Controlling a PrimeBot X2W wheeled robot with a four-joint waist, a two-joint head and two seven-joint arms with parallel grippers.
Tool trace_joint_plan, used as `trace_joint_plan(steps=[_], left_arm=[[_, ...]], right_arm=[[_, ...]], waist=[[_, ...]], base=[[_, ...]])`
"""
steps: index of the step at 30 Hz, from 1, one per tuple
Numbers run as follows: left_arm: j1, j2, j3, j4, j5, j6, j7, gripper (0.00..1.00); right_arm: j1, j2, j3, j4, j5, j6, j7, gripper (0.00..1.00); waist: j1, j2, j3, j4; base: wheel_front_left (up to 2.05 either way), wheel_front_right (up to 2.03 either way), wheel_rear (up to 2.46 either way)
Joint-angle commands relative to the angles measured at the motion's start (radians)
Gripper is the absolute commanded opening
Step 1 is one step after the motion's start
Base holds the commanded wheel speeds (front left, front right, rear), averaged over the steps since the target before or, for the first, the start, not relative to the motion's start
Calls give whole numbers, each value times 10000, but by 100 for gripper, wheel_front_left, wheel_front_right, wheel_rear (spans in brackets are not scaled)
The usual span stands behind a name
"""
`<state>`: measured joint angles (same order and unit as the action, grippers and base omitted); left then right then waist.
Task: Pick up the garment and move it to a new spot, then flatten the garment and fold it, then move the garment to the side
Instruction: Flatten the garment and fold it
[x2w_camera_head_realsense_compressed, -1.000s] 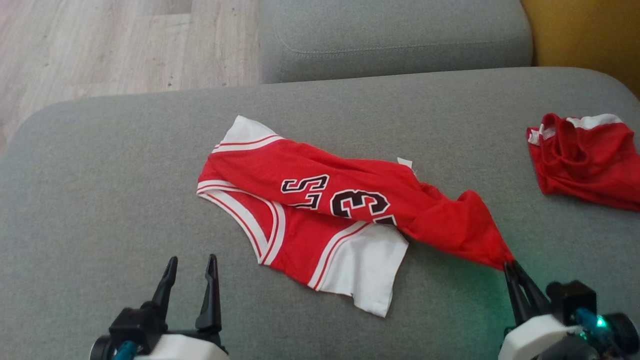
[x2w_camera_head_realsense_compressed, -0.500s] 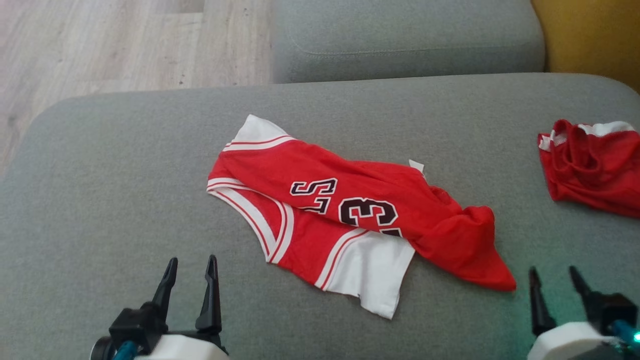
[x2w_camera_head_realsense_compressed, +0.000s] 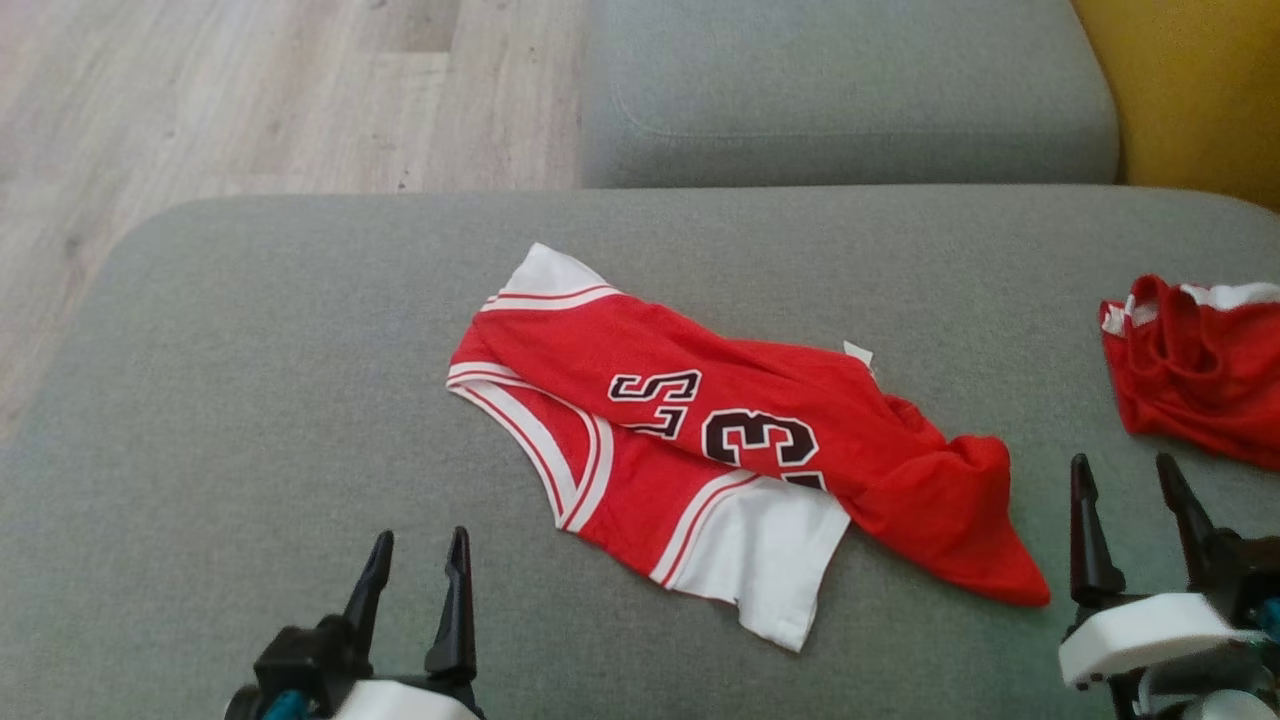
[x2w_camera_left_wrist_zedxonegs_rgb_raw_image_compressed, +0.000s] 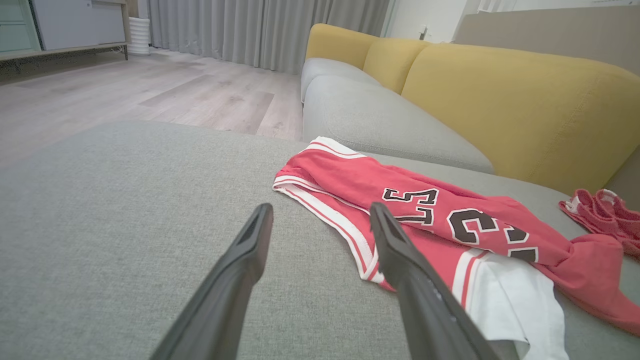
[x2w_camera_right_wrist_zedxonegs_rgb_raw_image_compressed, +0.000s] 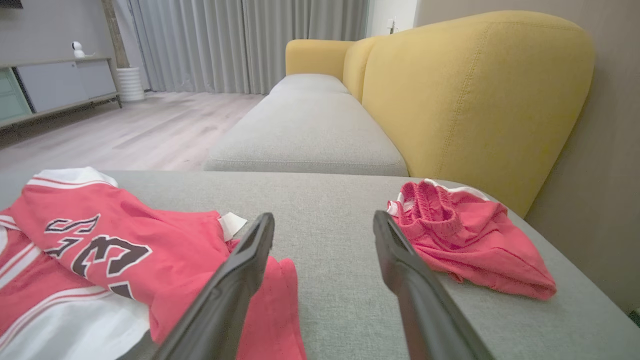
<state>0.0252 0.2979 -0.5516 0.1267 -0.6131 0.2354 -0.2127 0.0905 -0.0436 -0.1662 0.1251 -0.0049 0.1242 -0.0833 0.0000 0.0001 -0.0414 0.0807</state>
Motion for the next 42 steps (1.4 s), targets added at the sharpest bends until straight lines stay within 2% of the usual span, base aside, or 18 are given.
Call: trace_joint_plan(steps=[1, 11, 18, 21, 25, 29, 34, 42], left_arm=[[-534, -47, 294, -144, -149, -110, -152, 100], [-475, -404, 104, 534, -333, -410, -246, 100], [-948, -931, -716, 1176, -337, -970, 336, 100], [-1402, -1326, -1187, 1913, -288, -1301, 702, 100], [-2012, -1884, -1344, 3163, -590, -1667, 989, 100], [-2572, -2188, -1271, 4520, -969, -1781, 1234, 100], [-3081, -2381, -1226, 5762, -1376, -1865, 1280, 100], [-3717, -2470, -1679, 6704, -1966, -2244, 1098, 100]], right_arm=[[-510, -72, 340, -273, 258, 65, -197, 100], [-384, -68, 709, 121, 960, 65, -626, 100], [-547, -67, 746, 98, 924, 65, -693, 100], [-666, -67, 778, 6, 854, 65, -666, 100], [-814, -67, 866, -148, 785, 65, -612, 100], [-905, -67, 966, -277, 738, 65, -549, 100], [-899, -67, 1011, -409, 695, 65, -501, 100], [-999, -66, 1027, -560, 571, 65, -443, 100]], waist=[[0, -1, -123, 110], [0, -1, -352, 340], [0, -1, -217, 166], [0, -1, -109, -70], [0, -1, 62, -544], [0, -1, 227, -1036], [0, -1, 390, -1511], [0, -1, 671, -2065]], base=[[0, 0, 0], [0, 0, 0], [0, 0, 0], [0, 0, 0], [0, 0, 0], [0, 0, 0], [0, 0, 0], [0, 0, 0]])
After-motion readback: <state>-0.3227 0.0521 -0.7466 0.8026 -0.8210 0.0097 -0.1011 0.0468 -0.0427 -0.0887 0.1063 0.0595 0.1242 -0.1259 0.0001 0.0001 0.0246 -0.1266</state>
